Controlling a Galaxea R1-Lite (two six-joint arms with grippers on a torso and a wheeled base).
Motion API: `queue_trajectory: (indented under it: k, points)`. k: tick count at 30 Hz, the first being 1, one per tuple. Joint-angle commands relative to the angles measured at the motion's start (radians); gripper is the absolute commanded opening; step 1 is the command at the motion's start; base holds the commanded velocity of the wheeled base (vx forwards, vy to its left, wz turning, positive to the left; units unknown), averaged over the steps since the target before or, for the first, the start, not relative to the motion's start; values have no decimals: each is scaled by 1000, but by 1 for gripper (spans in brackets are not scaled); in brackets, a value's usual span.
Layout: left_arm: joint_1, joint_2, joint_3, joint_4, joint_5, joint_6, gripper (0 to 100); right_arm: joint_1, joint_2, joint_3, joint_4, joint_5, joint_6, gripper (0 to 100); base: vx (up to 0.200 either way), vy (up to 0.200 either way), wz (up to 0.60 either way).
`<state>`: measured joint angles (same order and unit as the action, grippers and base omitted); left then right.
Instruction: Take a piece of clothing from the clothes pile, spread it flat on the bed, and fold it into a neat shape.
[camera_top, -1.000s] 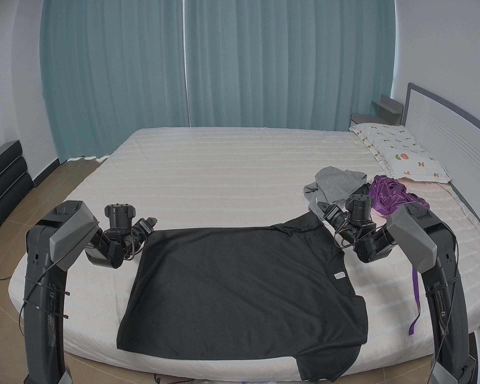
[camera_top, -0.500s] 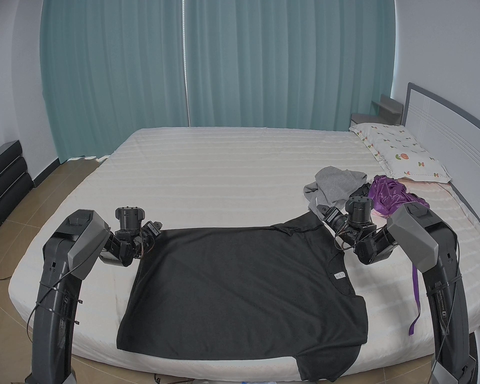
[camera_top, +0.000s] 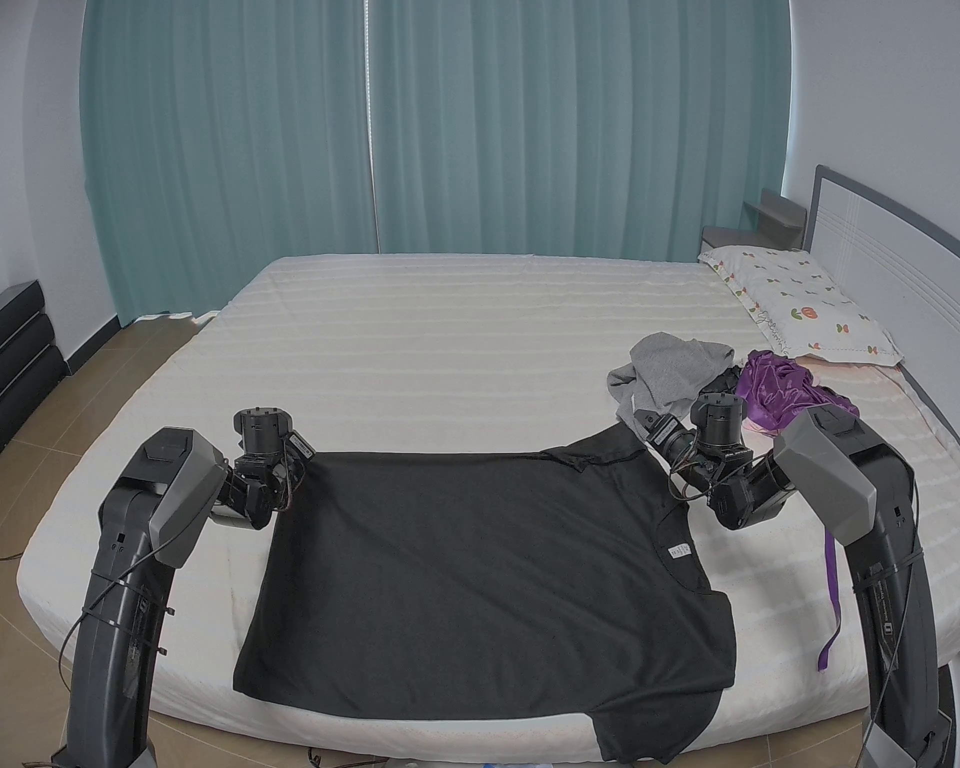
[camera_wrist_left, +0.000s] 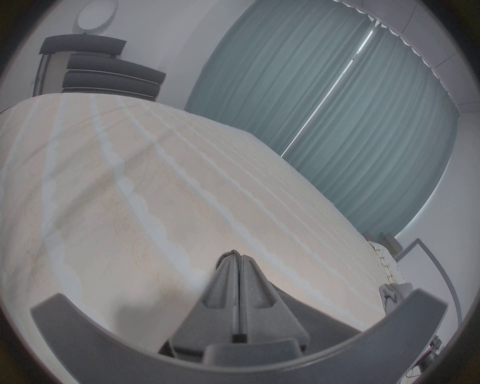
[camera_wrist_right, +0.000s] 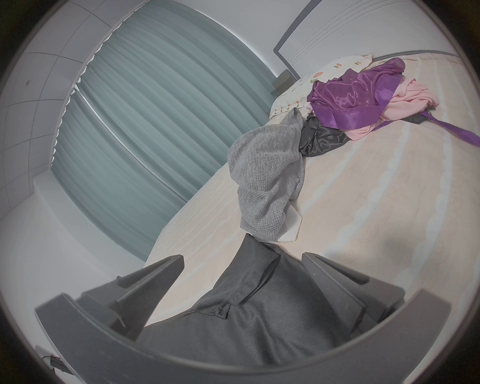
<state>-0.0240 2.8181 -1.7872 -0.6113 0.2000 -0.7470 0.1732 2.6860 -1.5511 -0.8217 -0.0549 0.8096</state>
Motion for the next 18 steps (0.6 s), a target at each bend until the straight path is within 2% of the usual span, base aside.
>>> queue_trajectory:
  k: [1, 15, 16, 18]
  points:
    - [3, 17, -21, -1, 2, -6, 0, 0, 3, 0, -1, 0, 2, 100, 0, 0, 0]
    - [4, 20, -29, 1, 15, -6, 0, -3, -3, 3, -13, -2, 3, 100, 0, 0, 0]
    - [4, 20, -29, 1, 15, -6, 100, -3, -3, 12, -13, -2, 2, 100, 0, 0, 0]
    - [4, 18, -27, 1, 15, -6, 100, 0, 0, 29, -13, 0, 0, 100, 0, 0, 0]
